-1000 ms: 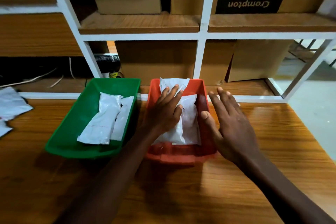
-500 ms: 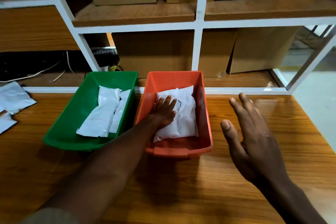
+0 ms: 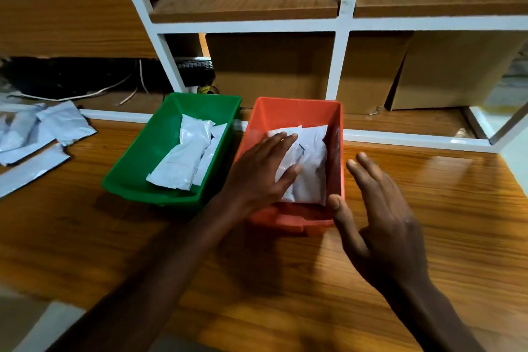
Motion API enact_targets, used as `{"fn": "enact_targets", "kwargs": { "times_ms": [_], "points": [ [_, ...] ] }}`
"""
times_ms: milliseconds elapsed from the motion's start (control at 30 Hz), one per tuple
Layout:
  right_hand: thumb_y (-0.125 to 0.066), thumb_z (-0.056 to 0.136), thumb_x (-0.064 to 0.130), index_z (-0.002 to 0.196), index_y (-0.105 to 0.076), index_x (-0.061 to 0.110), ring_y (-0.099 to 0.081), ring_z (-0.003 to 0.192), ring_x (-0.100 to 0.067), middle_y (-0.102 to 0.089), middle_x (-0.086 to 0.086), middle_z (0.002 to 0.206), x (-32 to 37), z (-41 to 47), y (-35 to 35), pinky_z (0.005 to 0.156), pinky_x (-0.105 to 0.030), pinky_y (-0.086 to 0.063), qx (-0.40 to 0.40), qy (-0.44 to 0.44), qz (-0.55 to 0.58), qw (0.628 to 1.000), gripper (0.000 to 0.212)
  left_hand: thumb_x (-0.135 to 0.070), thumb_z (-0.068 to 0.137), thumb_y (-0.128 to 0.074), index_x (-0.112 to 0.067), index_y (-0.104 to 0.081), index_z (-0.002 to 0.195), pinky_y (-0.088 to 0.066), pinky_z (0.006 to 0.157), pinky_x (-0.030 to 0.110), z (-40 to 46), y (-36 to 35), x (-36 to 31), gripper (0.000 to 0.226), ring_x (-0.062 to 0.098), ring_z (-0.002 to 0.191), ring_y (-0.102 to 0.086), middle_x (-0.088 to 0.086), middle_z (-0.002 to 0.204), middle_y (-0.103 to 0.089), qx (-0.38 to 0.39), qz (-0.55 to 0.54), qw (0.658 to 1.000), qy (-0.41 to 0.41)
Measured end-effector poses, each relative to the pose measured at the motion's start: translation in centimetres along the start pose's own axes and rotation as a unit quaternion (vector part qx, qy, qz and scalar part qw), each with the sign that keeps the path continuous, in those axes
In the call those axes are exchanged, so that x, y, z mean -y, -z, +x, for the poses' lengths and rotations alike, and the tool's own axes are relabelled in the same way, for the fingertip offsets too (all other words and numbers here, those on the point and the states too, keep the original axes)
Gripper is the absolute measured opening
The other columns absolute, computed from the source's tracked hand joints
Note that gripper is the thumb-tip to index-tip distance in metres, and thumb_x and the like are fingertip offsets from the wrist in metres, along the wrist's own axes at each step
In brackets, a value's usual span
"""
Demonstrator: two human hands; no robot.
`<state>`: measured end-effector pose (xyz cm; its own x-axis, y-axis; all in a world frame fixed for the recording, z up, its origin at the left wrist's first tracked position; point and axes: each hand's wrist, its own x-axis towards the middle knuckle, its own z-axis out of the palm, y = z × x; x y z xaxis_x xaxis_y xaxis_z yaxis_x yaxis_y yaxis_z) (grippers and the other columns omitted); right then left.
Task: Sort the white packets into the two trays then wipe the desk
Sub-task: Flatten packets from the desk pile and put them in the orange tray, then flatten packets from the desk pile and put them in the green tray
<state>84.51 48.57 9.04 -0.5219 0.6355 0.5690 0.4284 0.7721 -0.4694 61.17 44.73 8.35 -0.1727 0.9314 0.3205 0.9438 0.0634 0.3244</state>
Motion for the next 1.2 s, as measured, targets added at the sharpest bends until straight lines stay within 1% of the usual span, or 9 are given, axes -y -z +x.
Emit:
{"fn": "enact_targets", "kwargs": {
  "times_ms": [133,267,400,533,600,767,867,1033,1200],
  "points": [
    [-0.057,0.100,0.033,0.134,-0.059,0.000,-0.056,0.131,-0.031,-0.057,-0.018,0.141,2.3,-1.6,-2.4,0.106,-0.046,-0.048,-0.021,0.057,0.059,0.996,0.047,-0.040,0.097,-0.049,-0.015,-0.045,0.146,-0.034,0.116,0.039,-9.0,3.5,-2.8,0.055,0.019,0.141,-0.040,0.005,0.150,-0.047,-0.085,-0.032,0.995,0.032],
    [-0.057,0.100,0.031,0.131,-0.062,0.000,-0.058,0.128,-0.031,-0.060,-0.016,0.138,6.2,-4.0,-5.5,0.102,-0.047,-0.049,0.010,0.075,0.112,0.991,0.044,-0.039,0.098,-0.048,-0.012,-0.046,0.146,-0.037,0.111,0.049,-16.7,4.4,-1.5,0.055,0.022,0.144,-0.036,0.005,0.152,-0.044,-0.091,-0.027,0.990,0.102],
    [-0.057,0.100,0.032,0.132,-0.061,0.003,-0.058,0.129,-0.031,-0.060,-0.015,0.138,11.1,-6.4,-9.2,0.100,-0.050,-0.050,0.039,0.091,0.136,0.986,0.044,-0.038,0.098,-0.047,-0.015,-0.044,0.147,-0.038,0.110,0.047,-23.7,5.9,1.2,0.054,0.017,0.145,-0.033,0.002,0.154,-0.042,-0.097,-0.009,0.983,0.157],
    [-0.057,0.099,0.033,0.131,-0.062,0.001,-0.060,0.125,-0.032,-0.063,-0.016,0.135,16.4,-8.6,-14.2,0.097,-0.050,-0.052,0.069,0.114,0.156,0.979,0.045,-0.037,0.099,-0.048,-0.013,-0.046,0.145,-0.043,0.106,0.046,-30.3,8.2,4.5,0.052,0.018,0.143,-0.037,0.004,0.151,-0.044,-0.135,-0.016,0.968,0.211],
    [-0.054,0.101,0.037,0.133,-0.060,0.001,-0.061,0.122,-0.033,-0.063,-0.018,0.133,20.0,-10.0,-17.0,0.095,-0.049,-0.053,0.088,0.127,0.158,0.975,0.048,-0.038,0.099,-0.047,-0.014,-0.047,0.144,-0.045,0.104,0.047,-34.1,9.6,6.8,0.051,0.018,0.141,-0.039,0.003,0.150,-0.045,-0.156,-0.025,0.957,0.243],
    [-0.049,0.101,0.040,0.130,-0.061,0.000,-0.062,0.115,-0.028,-0.067,-0.019,0.126,30.2,-12.6,-23.7,0.095,-0.033,-0.047,0.093,0.141,0.166,0.972,0.050,-0.043,0.099,-0.043,-0.018,-0.045,0.146,-0.046,0.105,0.042,-42.5,13.5,13.2,0.053,0.012,0.140,-0.039,0.000,0.151,-0.045,-0.199,-0.014,0.927,0.319],
    [-0.052,0.100,0.040,0.133,-0.058,0.004,-0.062,0.118,-0.027,-0.066,-0.015,0.130,35.9,-12.9,-28.0,0.095,-0.037,-0.051,0.124,0.127,0.185,0.967,0.049,-0.045,0.099,-0.042,-0.020,-0.043,0.147,-0.046,0.104,0.045,-46.2,16.0,17.3,0.055,0.010,0.141,-0.037,-0.001,0.153,-0.042,-0.221,-0.010,0.910,0.351],
    [-0.052,0.099,0.041,0.136,-0.057,0.008,-0.062,0.121,-0.025,-0.065,-0.012,0.132,44.5,-11.0,-35.6,0.093,-0.041,-0.055,0.133,0.130,0.225,0.957,0.050,-0.049,0.099,-0.040,-0.025,-0.037,0.150,-0.049,0.102,0.048,-50.0,19.8,25.9,0.057,0.009,0.145,-0.032,-0.005,0.159,-0.032,-0.252,0.006,0.892,0.376],
    [-0.050,0.098,0.043,0.138,-0.055,0.008,-0.061,0.122,-0.028,-0.064,-0.013,0.134,50.8,-6.3,-44.6,0.096,-0.041,-0.052,0.119,0.137,0.232,0.956,0.053,-0.054,0.099,-0.037,-0.034,-0.029,0.152,-0.040,0.111,0.048,-50.7,23.0,36.9,0.057,0.008,0.148,-0.024,-0.010,0.162,-0.025,-0.253,0.024,0.888,0.383]
  ]
}}
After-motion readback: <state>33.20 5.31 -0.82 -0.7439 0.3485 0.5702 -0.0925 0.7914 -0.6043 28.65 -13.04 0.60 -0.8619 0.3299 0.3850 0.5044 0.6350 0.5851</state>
